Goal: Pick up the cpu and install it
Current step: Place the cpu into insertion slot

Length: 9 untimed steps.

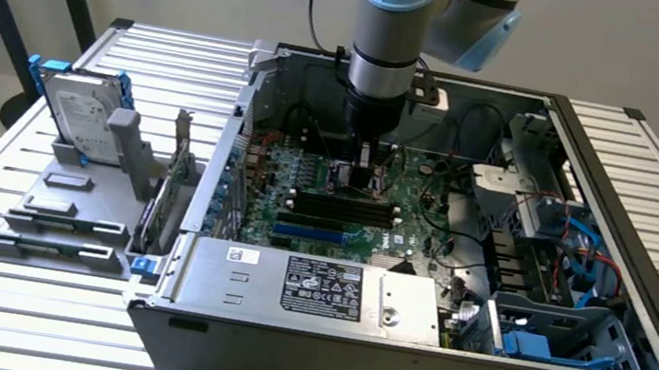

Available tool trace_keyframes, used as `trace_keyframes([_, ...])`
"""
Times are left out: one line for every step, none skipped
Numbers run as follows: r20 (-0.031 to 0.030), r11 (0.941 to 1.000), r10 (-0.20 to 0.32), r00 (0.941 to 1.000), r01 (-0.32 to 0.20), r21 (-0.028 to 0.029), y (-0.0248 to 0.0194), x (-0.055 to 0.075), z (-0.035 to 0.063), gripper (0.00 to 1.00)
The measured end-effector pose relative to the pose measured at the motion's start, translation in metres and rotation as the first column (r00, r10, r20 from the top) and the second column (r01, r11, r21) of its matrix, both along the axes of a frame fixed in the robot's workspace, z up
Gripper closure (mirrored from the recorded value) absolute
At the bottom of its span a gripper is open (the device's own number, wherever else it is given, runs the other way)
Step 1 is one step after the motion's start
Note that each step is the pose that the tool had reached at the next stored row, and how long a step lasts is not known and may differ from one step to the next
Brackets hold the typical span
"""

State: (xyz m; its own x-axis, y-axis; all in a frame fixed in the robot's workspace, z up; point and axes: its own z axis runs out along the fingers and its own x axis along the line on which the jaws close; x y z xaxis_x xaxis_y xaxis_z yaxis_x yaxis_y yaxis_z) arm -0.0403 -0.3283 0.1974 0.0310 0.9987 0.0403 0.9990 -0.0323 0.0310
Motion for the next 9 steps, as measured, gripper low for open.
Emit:
trace_keyframes([-0.0001, 1.0000, 0.000, 1.0000, 0.000, -0.0004, 0.0001, 0.0000, -0.0001, 0.45])
trace_keyframes([0.0000, 1.0000, 0.000, 1.0000, 0.000, -0.0004, 0.0002, 0.0000, -0.0002, 0.45])
trace_keyframes([0.0000, 1.0000, 0.000, 1.0000, 0.000, -0.0006, 0.0004, 0.0000, -0.0002, 0.45])
trace_keyframes([0.0000, 1.0000, 0.000, 1.0000, 0.000, -0.0007, 0.0008, 0.0000, -0.0003, 0.45])
trace_keyframes([-0.0001, 1.0000, 0.000, 1.0000, 0.000, -0.0010, 0.0011, -0.0001, -0.0002, 0.45])
trace_keyframes([-0.0002, 1.0000, 0.000, 1.0000, 0.000, -0.0009, 0.0015, 0.0000, -0.0003, 0.45])
trace_keyframes([-0.0003, 1.0000, 0.000, 1.0000, 0.000, -0.0009, 0.0016, 0.0000, -0.0003, 0.45])
trace_keyframes([-0.0003, 1.0000, 0.000, 1.0000, 0.000, -0.0009, 0.0017, 0.0000, -0.0004, 0.45])
trace_keyframes([-0.0005, 1.0000, 0.000, 1.0000, 0.000, -0.0010, 0.0018, 0.0000, -0.0005, 0.45])
